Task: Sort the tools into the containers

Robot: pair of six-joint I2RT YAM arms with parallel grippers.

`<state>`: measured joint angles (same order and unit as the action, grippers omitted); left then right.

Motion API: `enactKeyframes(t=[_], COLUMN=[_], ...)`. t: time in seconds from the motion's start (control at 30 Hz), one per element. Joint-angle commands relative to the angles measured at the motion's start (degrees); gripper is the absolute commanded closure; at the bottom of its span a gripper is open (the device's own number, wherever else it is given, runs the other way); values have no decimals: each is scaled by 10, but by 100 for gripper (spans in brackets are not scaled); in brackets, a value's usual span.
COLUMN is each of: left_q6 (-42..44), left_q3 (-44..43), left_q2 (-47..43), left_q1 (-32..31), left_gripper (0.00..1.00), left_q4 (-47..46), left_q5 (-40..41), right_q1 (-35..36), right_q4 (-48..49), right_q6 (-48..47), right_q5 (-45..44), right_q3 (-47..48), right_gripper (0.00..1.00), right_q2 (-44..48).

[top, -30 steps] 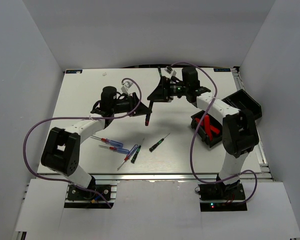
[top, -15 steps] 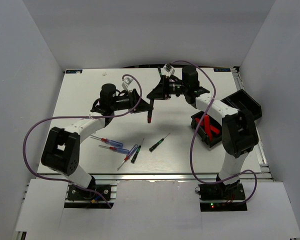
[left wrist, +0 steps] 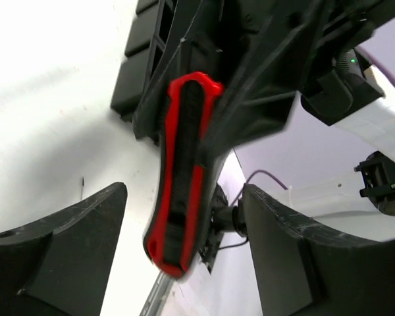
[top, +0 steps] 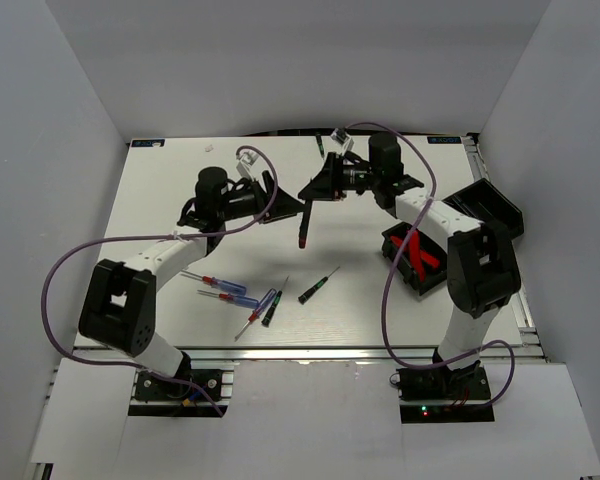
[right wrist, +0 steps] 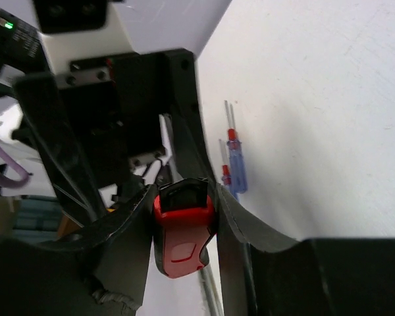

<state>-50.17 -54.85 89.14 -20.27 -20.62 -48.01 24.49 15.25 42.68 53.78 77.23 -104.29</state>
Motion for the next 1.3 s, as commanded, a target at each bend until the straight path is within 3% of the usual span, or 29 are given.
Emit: enactKeyframes(t=[0.0, 0.13, 0.2, 0.33, 0.5, 0.8, 1.03, 1.27], left_q6=[13, 38, 56, 192, 257, 260, 264, 256], left_q3=[8, 24, 23, -22, -11, 45, 49, 75], left_q2=[-57, -91, -114, -142, -202, -260, -269, -282], left_q1=[16, 35, 44, 46, 48, 54, 55, 55], left_gripper=[18, 14, 13, 11, 4, 2, 2, 2], left_q4=[-16, 2, 56, 232, 337, 355, 362, 359], left_q5=[20, 26, 41, 163, 268, 335, 344, 339], right_q1=[-26, -69, -81, -97, -106, -130, -183, -210], right_q4=[-42, -191, -260, -442, -574, -571, -508, -489], right_q6=[-71, -242, -314, -548, -669, -767, -815, -857], right_q5=[3, -36, -61, -176, -307, -488, -463, -381], right_q3=[19, 41, 60, 85, 74, -11, -73, -97], right_gripper=[100, 100, 100, 100, 100, 100, 100, 100], right_q2=[44, 67, 87, 130, 201, 268, 257, 234])
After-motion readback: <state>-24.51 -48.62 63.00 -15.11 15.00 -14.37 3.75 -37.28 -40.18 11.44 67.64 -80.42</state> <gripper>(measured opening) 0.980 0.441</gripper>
